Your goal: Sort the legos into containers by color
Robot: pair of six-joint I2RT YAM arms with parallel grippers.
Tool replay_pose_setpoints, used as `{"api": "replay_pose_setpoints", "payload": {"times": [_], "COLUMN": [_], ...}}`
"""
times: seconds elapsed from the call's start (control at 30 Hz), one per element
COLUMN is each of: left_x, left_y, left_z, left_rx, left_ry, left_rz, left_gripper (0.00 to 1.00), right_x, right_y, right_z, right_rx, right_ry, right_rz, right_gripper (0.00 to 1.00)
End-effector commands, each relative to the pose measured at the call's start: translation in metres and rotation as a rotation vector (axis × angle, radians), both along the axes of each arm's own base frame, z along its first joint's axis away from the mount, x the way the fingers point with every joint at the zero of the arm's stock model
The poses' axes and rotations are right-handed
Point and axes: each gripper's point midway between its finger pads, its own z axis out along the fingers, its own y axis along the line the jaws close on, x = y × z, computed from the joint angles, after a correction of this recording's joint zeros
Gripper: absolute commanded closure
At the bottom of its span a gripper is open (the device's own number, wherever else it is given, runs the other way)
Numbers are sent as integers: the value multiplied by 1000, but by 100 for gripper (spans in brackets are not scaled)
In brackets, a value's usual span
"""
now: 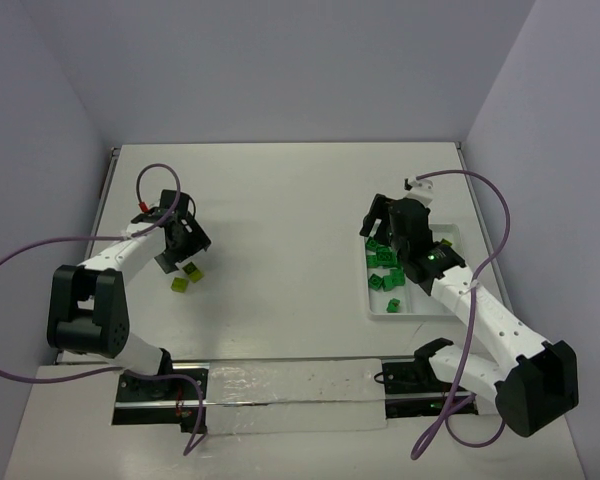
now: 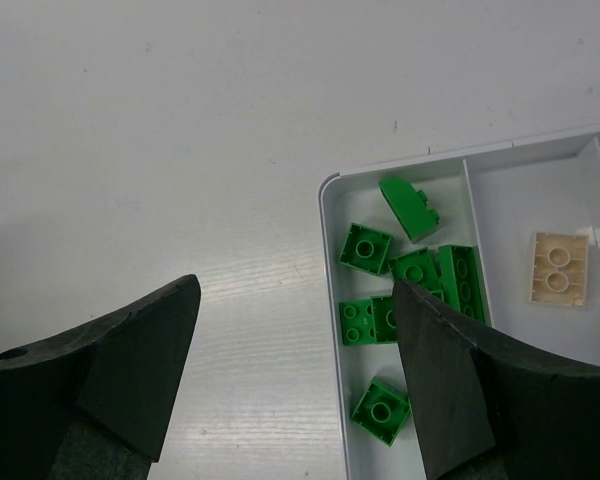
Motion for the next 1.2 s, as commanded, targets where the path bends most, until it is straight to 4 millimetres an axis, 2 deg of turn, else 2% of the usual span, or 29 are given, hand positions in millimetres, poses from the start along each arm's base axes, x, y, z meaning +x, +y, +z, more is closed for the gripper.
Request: {"api": "replay_pose_setpoints", "payload": {"times": [0.0, 0.17, 0.37, 0.57, 0.8, 0.9, 1.0, 1.1, 1.17], "left_x": [2, 3, 4, 0, -5, -6, -5, -2, 0], "left_y": [11, 9, 10, 0, -15, -19, -25, -41, -56], "left_z": [2, 0, 1, -11, -25, -28, -29, -24, -21], "left_rx": [42, 37, 41, 28, 36, 36, 46, 46, 52], "left_ry": [-24, -21, -27, 8, 48, 53, 53, 41, 35], "left_rz": [48, 44, 35, 5, -20, -23, -43, -95, -133], "left_gripper": [8, 9, 12, 14, 22, 35, 63, 85, 95], "right_x": [4, 4, 1, -1, -1, -1, -2, -4, -6], "right_y": [1, 5, 1, 0, -2, -3, -5, -6, -7], "right_z": [10, 7, 5, 3, 1, 1, 2, 3, 3], "right_rx": [11, 27, 21, 22, 16, 16, 15, 19, 21], "right_ry": [-52, -44, -44, -36, -31, -32, -34, -34, -34], "right_rz": [-2, 10, -4, -8, -17, -25, -33, -34, -38], "right_gripper": [15, 15, 15, 15, 15, 15, 15, 15, 15]}}
